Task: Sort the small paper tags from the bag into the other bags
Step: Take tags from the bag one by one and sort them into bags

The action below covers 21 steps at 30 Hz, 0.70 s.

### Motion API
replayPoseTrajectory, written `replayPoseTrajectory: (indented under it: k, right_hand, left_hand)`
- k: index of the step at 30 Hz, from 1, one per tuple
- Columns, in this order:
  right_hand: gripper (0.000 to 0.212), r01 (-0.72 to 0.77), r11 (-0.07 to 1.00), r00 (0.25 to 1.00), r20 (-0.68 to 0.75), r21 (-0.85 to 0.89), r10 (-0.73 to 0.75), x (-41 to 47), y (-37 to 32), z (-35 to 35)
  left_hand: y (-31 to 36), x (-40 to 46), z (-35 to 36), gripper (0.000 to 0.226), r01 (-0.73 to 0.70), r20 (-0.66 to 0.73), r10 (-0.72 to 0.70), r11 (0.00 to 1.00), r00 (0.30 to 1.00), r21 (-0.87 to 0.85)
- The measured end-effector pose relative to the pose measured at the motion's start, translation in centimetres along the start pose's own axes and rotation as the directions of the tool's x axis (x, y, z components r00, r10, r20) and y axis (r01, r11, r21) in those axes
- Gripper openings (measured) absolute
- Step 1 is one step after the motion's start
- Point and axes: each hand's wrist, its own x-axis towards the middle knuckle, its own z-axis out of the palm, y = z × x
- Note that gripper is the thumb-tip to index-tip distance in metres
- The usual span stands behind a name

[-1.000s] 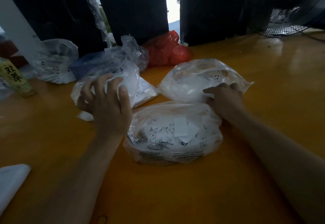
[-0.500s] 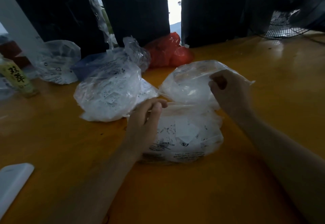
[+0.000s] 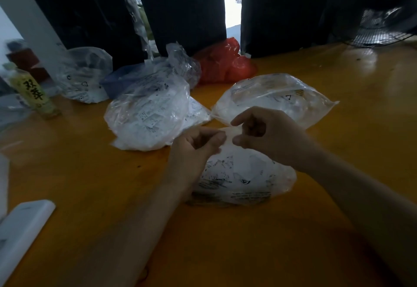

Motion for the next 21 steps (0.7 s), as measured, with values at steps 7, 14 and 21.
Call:
replayPoseTrajectory:
  k: [7,14,21]
  right_hand:
    - [0.012,-0.105,0.990,0.994,-0.019,0.095,0.107,-0.02,0.36,0.22]
    - [0.011,-0.088,0.974,0.995,-0.025,0.210,0.095,0.03,0.28,0.62]
    - [0.045,-0.048,0.971,0.984,0.155,-0.234,0.086,0.03,0.99,0.63]
  left_hand:
    - [0.22,-0.02,0.17,0.007,0.069,-0.002,-0.070,0.987,0.998,-0.147]
    - [0.27,-0.11,0.29,0.028,0.114,0.063,-0.103,0.968,0.993,-0.222]
    - [0.80,0.73,-0.34,0.011,0.199,0.029,-0.211,0.855,0.977,-0.479]
